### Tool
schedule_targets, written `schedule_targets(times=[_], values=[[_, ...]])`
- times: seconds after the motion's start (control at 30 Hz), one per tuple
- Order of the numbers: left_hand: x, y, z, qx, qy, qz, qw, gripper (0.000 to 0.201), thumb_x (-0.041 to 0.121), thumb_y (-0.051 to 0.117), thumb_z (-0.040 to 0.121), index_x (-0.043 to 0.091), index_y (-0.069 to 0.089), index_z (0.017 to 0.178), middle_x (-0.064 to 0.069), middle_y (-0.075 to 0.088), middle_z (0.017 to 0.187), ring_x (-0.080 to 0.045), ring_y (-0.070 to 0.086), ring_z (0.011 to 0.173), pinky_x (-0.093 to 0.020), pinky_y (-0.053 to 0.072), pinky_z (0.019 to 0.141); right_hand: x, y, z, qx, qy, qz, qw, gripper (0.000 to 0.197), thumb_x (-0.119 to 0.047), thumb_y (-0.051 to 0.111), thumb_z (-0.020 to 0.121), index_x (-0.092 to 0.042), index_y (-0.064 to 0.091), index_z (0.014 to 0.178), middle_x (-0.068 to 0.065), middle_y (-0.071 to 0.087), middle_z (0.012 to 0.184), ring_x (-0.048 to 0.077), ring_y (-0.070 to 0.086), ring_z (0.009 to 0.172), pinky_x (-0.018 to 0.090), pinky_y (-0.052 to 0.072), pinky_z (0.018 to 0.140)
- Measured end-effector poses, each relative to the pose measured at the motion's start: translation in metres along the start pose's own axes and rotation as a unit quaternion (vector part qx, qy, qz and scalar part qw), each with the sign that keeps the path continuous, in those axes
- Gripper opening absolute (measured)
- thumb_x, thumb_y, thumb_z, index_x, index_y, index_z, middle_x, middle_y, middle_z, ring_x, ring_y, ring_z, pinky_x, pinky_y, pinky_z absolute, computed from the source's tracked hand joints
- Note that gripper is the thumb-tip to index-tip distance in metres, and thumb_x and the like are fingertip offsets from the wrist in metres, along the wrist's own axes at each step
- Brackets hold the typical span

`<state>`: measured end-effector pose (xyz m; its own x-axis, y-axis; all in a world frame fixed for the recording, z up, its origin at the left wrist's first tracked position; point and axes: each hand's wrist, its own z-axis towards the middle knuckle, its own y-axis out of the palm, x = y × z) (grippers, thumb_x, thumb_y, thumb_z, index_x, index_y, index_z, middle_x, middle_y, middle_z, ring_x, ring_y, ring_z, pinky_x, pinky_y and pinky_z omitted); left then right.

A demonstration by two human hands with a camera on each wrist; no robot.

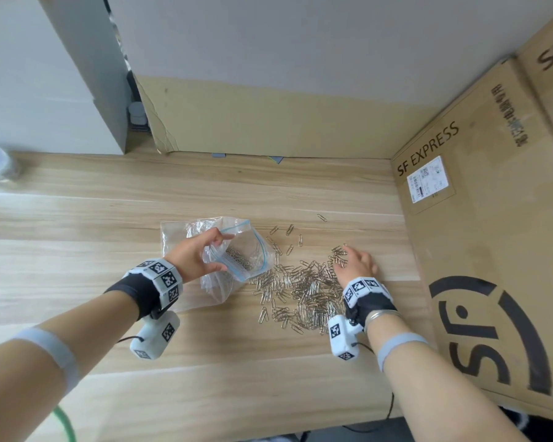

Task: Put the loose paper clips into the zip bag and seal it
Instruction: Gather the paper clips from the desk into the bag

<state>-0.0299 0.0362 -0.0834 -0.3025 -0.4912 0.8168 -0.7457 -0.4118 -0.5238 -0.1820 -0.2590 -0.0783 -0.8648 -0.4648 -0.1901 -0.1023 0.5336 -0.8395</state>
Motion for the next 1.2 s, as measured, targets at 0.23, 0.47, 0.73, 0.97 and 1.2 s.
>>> schedule_targets(times=[0.23, 0.47, 0.73, 0.97, 1.2], values=[[0.002, 0.002, 0.001, 0.005, 0.007, -0.003, 1.000, 0.046, 0.017, 0.074, 0.069, 0.037, 0.035, 0.082, 0.035, 0.041, 0.114, -0.015, 0.053, 0.113, -0.033, 0.041, 0.098, -0.030, 0.020, -0.019, -0.054, -0.027, 0.037, 0.997, 0.048, -0.026, 0.053, 0.087, -0.023, 0.038, 0.133, 0.007, 0.028, 0.140, 0.027, 0.049, 0.113, 0.032, 0.049, 0.082], [0.000, 0.002, 0.001, 0.005, 0.007, -0.007, 1.000, 0.046, 0.016, 0.074, 0.069, 0.037, 0.035, 0.082, 0.034, 0.041, 0.114, -0.012, 0.051, 0.112, -0.030, 0.038, 0.099, -0.028, 0.023, -0.029, -0.107, -0.080, -0.022, 0.991, 0.105, -0.044, 0.080, 0.058, -0.048, 0.011, 0.137, -0.003, 0.001, 0.151, 0.040, 0.004, 0.138, 0.060, 0.026, 0.103], [-0.001, 0.003, 0.000, 0.007, 0.002, -0.006, 1.000, 0.048, 0.014, 0.074, 0.070, 0.038, 0.033, 0.081, 0.027, 0.046, 0.115, -0.012, 0.052, 0.109, -0.025, 0.037, 0.094, -0.031, 0.042, -0.031, -0.060, -0.195, -0.106, 0.973, 0.076, -0.044, 0.072, 0.068, -0.041, 0.032, 0.133, 0.002, 0.018, 0.147, 0.032, 0.024, 0.129, 0.046, 0.035, 0.102], [0.000, 0.003, -0.002, 0.015, 0.003, -0.001, 1.000, 0.049, 0.015, 0.074, 0.069, 0.038, 0.033, 0.080, 0.023, 0.048, 0.116, -0.016, 0.054, 0.110, -0.027, 0.040, 0.096, -0.027, 0.040, -0.027, -0.029, -0.277, -0.041, 0.960, 0.028, -0.019, 0.069, 0.077, -0.019, 0.062, 0.104, 0.004, 0.051, 0.116, 0.021, 0.050, 0.105, 0.035, 0.042, 0.096], [0.002, 0.006, -0.002, 0.024, -0.011, -0.015, 1.000, 0.041, 0.015, 0.075, 0.068, 0.028, 0.042, 0.089, 0.017, 0.051, 0.121, -0.016, 0.055, 0.112, -0.026, 0.038, 0.096, -0.026, 0.041, -0.023, 0.007, -0.297, 0.011, 0.955, 0.018, -0.011, 0.067, 0.079, -0.012, 0.068, 0.097, 0.006, 0.063, 0.108, 0.018, 0.059, 0.094, 0.025, 0.047, 0.088]])
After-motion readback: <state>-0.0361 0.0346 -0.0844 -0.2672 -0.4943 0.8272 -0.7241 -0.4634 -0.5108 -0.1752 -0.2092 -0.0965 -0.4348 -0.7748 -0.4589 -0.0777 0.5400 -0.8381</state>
